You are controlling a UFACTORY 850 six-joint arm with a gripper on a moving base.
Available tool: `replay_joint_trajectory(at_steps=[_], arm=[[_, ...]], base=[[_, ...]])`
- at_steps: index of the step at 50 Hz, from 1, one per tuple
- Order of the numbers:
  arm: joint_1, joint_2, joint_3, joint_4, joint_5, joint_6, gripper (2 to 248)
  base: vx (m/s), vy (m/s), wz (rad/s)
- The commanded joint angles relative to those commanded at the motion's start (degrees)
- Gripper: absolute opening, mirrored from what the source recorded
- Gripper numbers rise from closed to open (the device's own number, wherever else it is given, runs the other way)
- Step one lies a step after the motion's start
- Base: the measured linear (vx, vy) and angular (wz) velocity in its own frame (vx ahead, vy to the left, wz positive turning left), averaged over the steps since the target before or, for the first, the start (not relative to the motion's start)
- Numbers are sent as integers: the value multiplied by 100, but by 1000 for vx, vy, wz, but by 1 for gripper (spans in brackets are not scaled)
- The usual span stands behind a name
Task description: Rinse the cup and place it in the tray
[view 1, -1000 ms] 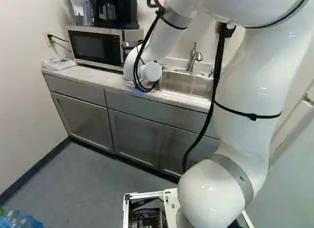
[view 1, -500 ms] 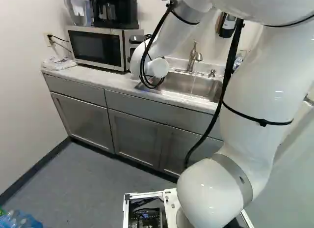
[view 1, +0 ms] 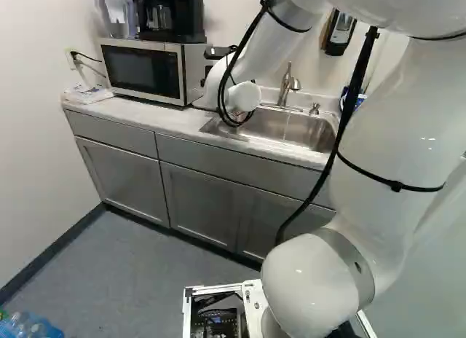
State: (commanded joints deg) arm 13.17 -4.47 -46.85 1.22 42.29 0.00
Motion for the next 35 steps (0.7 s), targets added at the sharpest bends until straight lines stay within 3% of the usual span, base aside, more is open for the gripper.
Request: replay_joint_trajectory(at_steps=[35], arm=[[-578, 121, 126, 0, -16, 0, 124]], base=[[0, 0, 0]])
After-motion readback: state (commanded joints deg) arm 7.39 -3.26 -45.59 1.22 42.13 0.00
